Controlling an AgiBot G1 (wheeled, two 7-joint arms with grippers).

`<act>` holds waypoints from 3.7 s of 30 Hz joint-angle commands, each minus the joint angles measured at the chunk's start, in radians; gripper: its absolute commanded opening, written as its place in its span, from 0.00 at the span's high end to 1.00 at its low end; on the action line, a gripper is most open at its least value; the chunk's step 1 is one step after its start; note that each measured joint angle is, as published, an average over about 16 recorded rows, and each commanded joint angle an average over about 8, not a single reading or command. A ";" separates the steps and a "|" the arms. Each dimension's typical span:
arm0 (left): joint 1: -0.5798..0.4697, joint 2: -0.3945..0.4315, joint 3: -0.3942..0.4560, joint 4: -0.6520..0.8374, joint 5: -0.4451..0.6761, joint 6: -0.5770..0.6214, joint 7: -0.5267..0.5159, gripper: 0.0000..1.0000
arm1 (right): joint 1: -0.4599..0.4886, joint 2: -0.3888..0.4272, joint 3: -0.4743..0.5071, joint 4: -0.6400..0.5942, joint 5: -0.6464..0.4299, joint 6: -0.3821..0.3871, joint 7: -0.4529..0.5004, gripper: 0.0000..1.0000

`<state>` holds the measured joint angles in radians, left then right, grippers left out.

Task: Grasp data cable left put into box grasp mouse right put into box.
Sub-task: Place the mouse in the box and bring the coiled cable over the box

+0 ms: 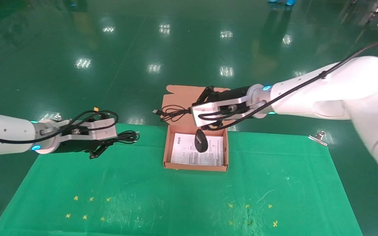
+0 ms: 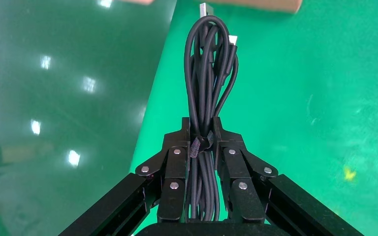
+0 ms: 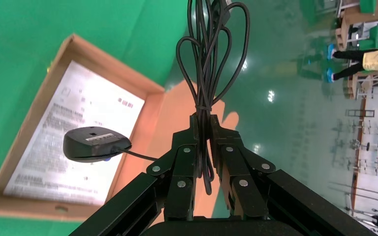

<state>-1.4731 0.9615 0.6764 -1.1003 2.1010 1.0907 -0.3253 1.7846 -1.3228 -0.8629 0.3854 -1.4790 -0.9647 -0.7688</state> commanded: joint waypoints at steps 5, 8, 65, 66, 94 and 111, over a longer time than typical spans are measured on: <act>0.005 -0.010 0.003 -0.022 0.032 0.005 -0.044 1.00 | -0.023 -0.039 0.007 -0.058 0.060 0.002 -0.063 1.00; 0.007 -0.011 0.003 -0.031 0.036 0.006 -0.052 1.00 | -0.049 -0.041 0.004 -0.065 0.103 0.024 -0.056 1.00; 0.007 0.294 0.053 0.255 -0.023 -0.193 0.194 1.00 | -0.259 0.254 -0.084 0.207 0.220 0.314 0.213 0.00; 0.005 0.310 0.055 0.276 -0.022 -0.207 0.206 1.00 | -0.263 0.274 -0.084 0.235 0.217 0.318 0.224 0.00; -0.016 0.415 0.431 0.363 -0.271 -0.545 0.261 1.00 | -0.351 0.725 -0.157 0.922 -0.003 0.515 0.710 0.00; -0.033 0.414 0.531 0.365 -0.301 -0.611 0.226 0.00 | -0.350 0.755 -0.174 0.967 -0.061 0.529 0.783 0.00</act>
<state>-1.5055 1.3693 1.2107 -0.7421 1.7976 0.4792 -0.0995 1.4352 -0.5684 -1.0370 1.3511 -1.5411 -0.4360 0.0139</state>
